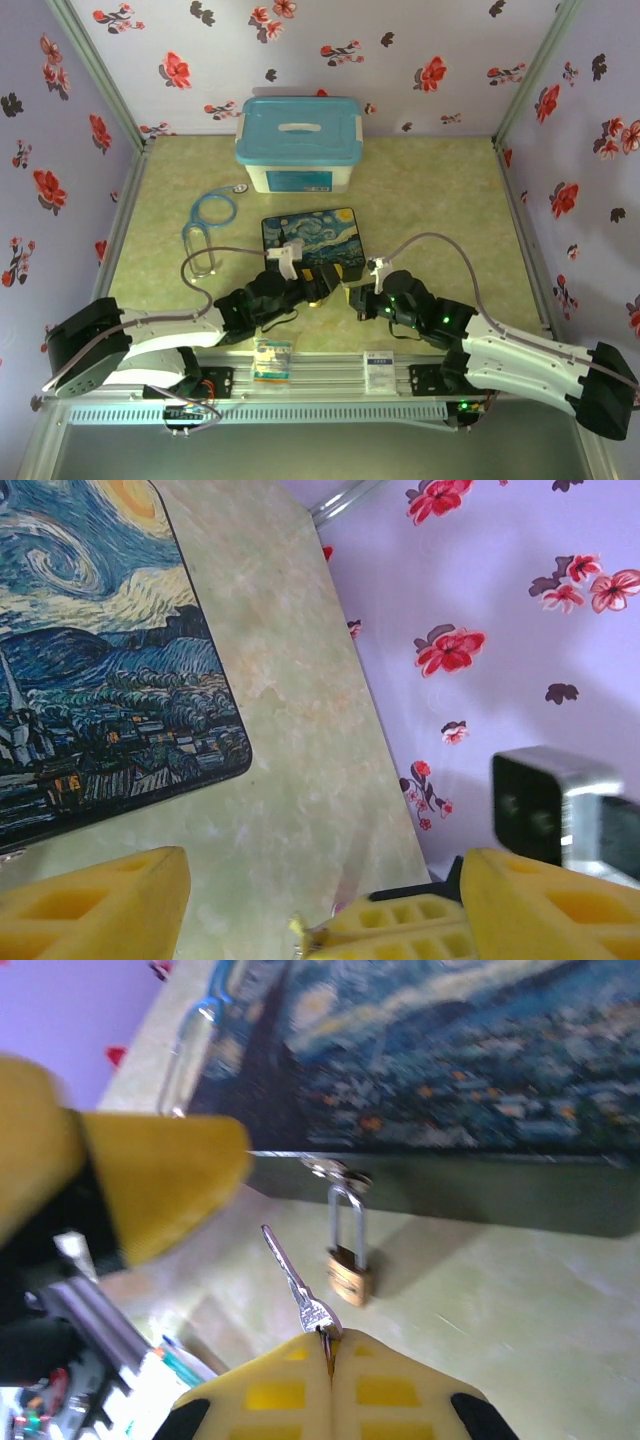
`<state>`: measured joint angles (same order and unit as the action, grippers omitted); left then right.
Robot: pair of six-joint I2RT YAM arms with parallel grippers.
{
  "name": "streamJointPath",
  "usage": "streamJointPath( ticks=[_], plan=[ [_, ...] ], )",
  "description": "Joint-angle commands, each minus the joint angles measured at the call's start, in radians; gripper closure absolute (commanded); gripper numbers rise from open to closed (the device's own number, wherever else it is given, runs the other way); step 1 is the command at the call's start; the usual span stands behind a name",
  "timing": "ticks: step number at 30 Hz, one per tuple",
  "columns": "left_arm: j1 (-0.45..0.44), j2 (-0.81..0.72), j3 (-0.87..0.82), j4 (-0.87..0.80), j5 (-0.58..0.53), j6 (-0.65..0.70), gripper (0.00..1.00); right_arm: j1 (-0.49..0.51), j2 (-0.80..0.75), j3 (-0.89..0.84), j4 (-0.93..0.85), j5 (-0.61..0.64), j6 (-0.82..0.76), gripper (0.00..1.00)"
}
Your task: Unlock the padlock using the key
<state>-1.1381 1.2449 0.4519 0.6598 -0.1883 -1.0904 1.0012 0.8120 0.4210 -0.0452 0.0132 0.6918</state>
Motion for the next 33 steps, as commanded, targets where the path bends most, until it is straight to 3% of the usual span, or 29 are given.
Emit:
streamJointPath(
  ticks=[1, 6, 8, 17, 23, 24, 25, 26, 27, 30, 33],
  plan=[
    [0.007, 0.020, 0.011, 0.042, 0.038, -0.008, 0.33, -0.003, 0.004, 0.033, 0.084, -0.038, 0.030, 1.00],
    [0.008, 0.067, 0.007, 0.126, 0.078, -0.027, 0.43, -0.003, 0.013, 0.036, 0.103, -0.038, 0.032, 1.00],
    [0.008, 0.085, 0.001, 0.162, 0.079, -0.031, 0.55, -0.003, 0.025, 0.037, 0.108, -0.034, 0.037, 1.00],
    [0.024, 0.126, -0.004, 0.187, 0.083, -0.046, 0.88, -0.004, 0.028, 0.041, 0.089, -0.040, 0.038, 1.00],
    [0.025, 0.123, -0.015, 0.199, 0.079, -0.048, 1.00, -0.003, -0.006, 0.010, 0.097, -0.022, 0.051, 1.00],
    [0.026, 0.123, -0.015, 0.198, 0.079, -0.048, 1.00, -0.005, -0.013, 0.005, 0.103, -0.032, 0.051, 0.90],
    [0.027, 0.120, -0.015, 0.198, 0.079, -0.049, 1.00, -0.013, -0.025, 0.000, 0.107, -0.064, 0.045, 0.54],
    [0.030, 0.113, -0.017, 0.201, 0.081, -0.049, 1.00, -0.035, -0.047, -0.009, 0.114, -0.101, 0.047, 0.30],
    [0.033, 0.104, -0.020, 0.201, 0.082, -0.047, 1.00, -0.060, -0.073, -0.027, 0.134, -0.141, 0.058, 0.24],
    [0.046, 0.058, -0.027, 0.189, 0.083, -0.042, 1.00, -0.177, -0.166, -0.091, 0.249, -0.289, 0.116, 0.17],
    [0.052, 0.017, -0.031, 0.201, 0.085, -0.034, 1.00, -0.228, -0.203, -0.127, 0.369, -0.334, 0.185, 0.12]
  ],
)
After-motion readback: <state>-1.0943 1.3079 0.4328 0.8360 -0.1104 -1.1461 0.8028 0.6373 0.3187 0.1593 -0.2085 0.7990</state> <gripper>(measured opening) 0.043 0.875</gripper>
